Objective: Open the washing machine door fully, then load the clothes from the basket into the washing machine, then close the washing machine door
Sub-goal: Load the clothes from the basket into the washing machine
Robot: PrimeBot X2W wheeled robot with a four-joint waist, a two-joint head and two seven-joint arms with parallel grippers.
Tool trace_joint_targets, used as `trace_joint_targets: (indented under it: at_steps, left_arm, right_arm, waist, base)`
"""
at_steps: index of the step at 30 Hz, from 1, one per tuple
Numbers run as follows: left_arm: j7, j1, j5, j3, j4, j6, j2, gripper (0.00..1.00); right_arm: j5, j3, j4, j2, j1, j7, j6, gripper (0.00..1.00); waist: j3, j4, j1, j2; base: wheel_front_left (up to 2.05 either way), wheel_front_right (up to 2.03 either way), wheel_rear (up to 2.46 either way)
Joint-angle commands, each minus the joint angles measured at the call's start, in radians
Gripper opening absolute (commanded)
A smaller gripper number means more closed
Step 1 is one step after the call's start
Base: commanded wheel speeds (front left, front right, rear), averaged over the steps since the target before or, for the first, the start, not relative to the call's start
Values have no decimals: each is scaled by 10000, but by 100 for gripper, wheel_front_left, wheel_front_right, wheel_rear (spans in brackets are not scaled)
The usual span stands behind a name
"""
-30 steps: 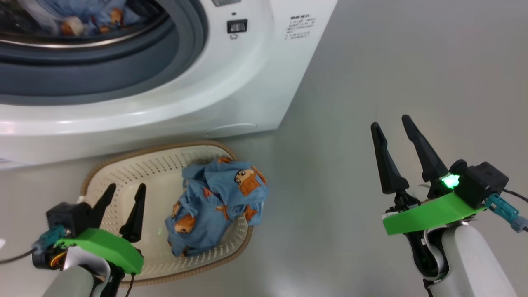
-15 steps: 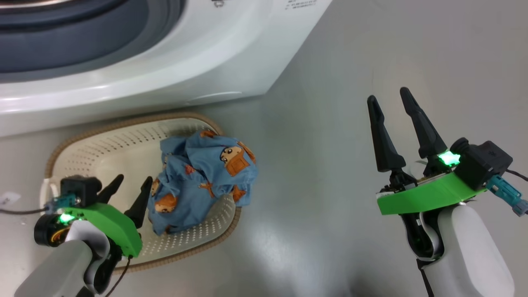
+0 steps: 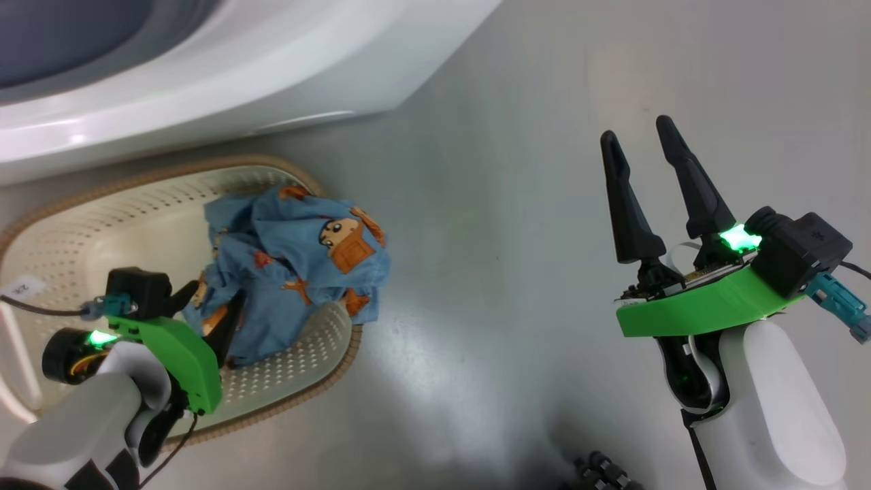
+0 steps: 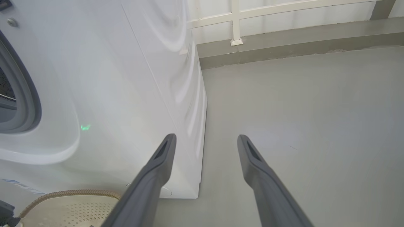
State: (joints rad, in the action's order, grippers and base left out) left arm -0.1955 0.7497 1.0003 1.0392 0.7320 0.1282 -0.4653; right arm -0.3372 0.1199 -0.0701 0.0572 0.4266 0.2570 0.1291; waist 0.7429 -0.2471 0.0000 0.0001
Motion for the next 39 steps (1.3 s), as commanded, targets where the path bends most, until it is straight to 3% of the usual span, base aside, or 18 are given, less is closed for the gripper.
trace_joint_targets:
  at_steps: [1,9,22,23,24,25,39]
  left_arm:
    - [-132,170,130,-61,20,25,-387,100]
    - [158,1208,632,1118,1175,25,-445,100]
    - [1026,2125,1261,2204,1365,25,-377,100]
    - [1000,2152,1276,2235,1379,25,-350,95]
    - [939,2171,1271,2263,1375,25,-326,27]
    - [893,2165,1283,2286,1372,25,-301,0]
    - [-47,1835,1675,2396,1099,25,-205,0]
  right_arm:
    - [-17,228,284,-63,-139,48,16,100]
    - [-342,412,429,-68,-100,48,16,100]
    - [-401,578,501,-69,33,48,16,100]
    - [-389,575,501,-69,38,48,16,100]
    - [-377,564,502,-69,38,48,16,100]
    - [-364,550,501,-69,35,48,16,100]
    - [-242,404,380,-70,52,48,16,100]
  waist:
    - [305,-291,0,-1]
    - [817,-703,0,-1]
    - [1217,-996,0,-1]
    - [1215,-999,0,-1]
    - [1210,-997,0,-1]
    - [1197,-990,0,-1]
    - [557,-411,0,-1]
  base:
    - [0,0,0]
    - [0,0,0]
    - [0,0,0]
    - [0,0,0]
    - [0,0,0]
    - [0,0,0]
    - [0,0,0]
